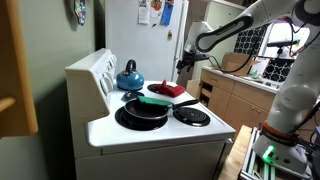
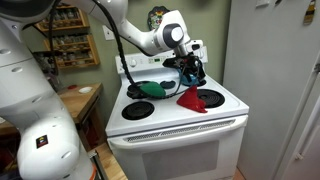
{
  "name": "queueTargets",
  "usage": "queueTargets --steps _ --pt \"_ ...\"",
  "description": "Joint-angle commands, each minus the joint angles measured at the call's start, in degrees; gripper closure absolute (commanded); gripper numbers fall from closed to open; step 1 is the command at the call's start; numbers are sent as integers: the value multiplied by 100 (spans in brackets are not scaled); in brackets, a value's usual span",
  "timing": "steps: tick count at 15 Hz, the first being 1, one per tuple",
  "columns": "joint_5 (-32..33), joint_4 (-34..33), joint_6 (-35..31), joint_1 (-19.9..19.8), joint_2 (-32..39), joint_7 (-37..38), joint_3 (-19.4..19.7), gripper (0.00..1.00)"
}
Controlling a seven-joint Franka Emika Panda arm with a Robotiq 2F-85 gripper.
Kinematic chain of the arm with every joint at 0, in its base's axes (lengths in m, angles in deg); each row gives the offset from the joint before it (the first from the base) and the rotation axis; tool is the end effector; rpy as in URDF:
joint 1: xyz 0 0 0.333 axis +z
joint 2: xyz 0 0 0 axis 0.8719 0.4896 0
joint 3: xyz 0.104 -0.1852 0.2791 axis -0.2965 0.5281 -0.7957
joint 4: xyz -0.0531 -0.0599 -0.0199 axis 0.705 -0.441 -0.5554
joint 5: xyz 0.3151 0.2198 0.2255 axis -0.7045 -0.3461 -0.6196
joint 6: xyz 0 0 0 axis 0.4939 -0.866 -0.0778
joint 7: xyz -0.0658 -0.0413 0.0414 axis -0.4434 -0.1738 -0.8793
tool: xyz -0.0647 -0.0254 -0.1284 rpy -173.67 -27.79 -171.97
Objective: Fold the red towel on the stove twice
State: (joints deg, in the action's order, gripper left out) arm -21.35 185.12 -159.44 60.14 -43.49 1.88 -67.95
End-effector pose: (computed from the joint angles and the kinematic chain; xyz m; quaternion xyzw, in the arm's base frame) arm 0.5894 -0.0022 0.4270 0.9785 -0.0935 0.1586 0.0935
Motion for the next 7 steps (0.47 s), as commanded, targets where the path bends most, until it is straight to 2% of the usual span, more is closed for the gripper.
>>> queueTargets --steps 1,7 --pt "139 44 -34 -61 -54 153 -47 0" --pt "262 161 -140 -100 -165 306 -76 0"
